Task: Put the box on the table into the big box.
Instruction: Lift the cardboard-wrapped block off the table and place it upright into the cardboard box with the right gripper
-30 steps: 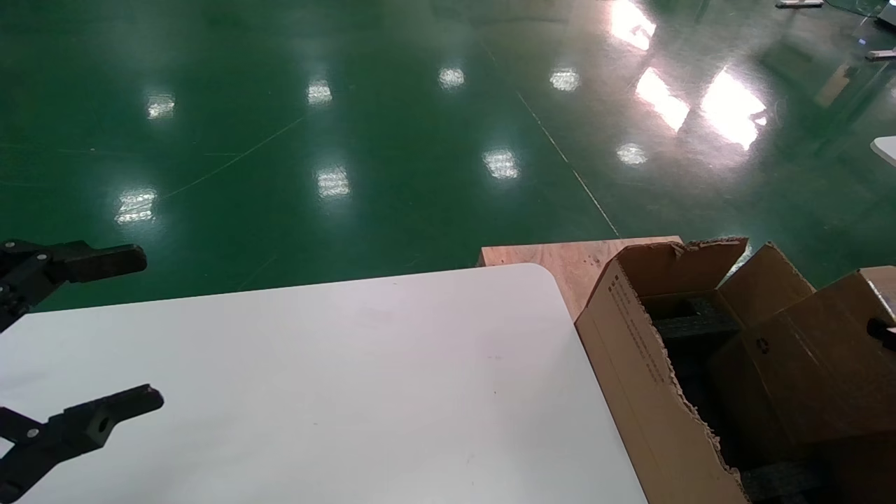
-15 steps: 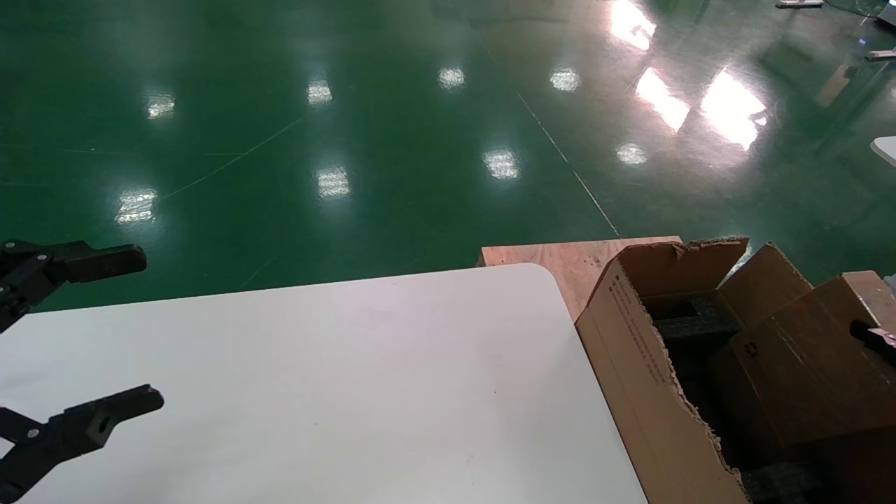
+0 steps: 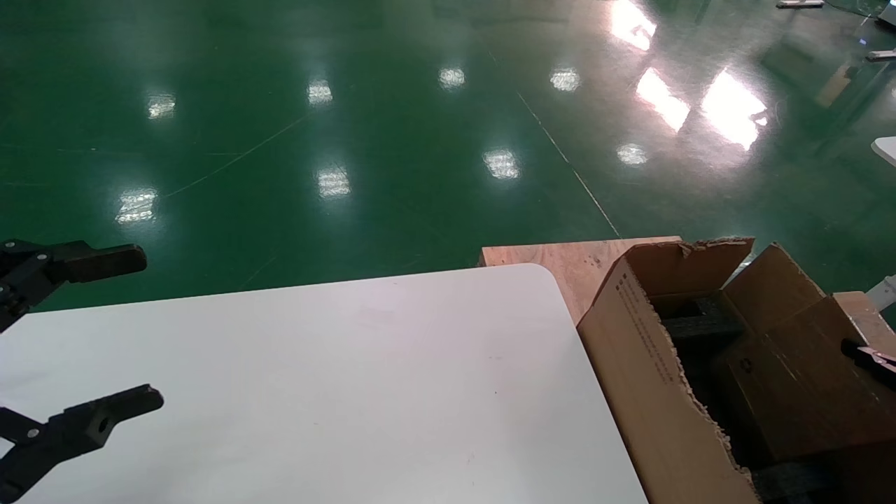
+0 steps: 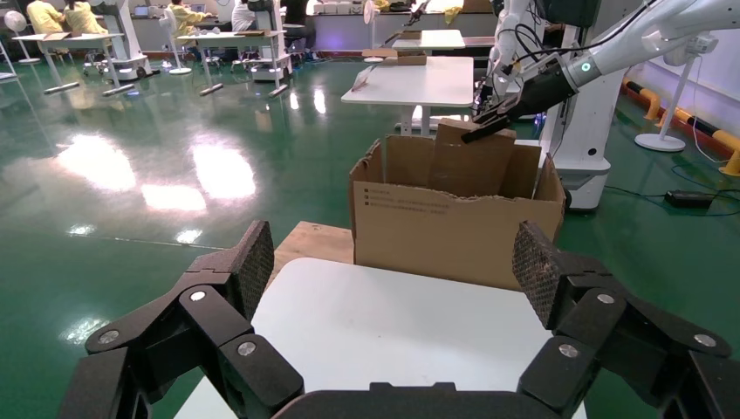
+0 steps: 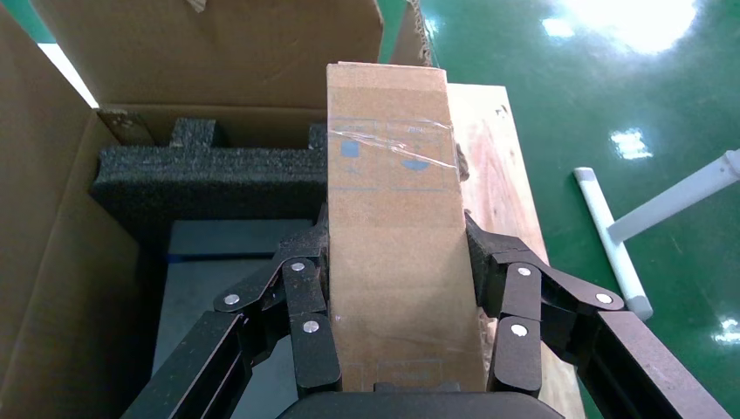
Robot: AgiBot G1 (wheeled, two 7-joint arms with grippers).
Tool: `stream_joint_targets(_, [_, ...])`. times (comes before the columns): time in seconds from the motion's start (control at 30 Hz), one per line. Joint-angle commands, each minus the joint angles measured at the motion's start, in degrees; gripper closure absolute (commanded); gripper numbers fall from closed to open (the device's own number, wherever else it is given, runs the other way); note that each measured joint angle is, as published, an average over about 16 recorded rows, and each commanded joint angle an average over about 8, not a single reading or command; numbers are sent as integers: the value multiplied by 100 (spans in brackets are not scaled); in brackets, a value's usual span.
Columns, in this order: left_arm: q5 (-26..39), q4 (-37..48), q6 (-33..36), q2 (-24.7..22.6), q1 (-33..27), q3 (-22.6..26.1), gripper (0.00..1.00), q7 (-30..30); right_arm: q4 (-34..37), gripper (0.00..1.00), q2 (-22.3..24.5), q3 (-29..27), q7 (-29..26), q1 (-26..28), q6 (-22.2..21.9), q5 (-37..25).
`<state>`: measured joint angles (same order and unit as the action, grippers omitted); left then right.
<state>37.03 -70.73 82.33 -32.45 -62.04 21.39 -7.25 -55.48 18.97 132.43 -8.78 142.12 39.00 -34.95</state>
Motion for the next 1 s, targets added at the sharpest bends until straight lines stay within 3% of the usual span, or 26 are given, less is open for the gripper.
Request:
stream_joint_targets(0.03, [0, 0, 0, 0, 0, 0, 0, 0, 114, 100, -25, 117, 87, 104, 38, 27])
stream_joint_targets(0.5, [0, 0, 0, 0, 0, 0, 0, 0, 507, 100, -465, 1311, 341, 1070, 129, 387])
stream_joint_targets(1.0, [0, 0, 0, 0, 0, 0, 0, 0, 616, 100, -653, 2408, 162, 1688, -100, 543])
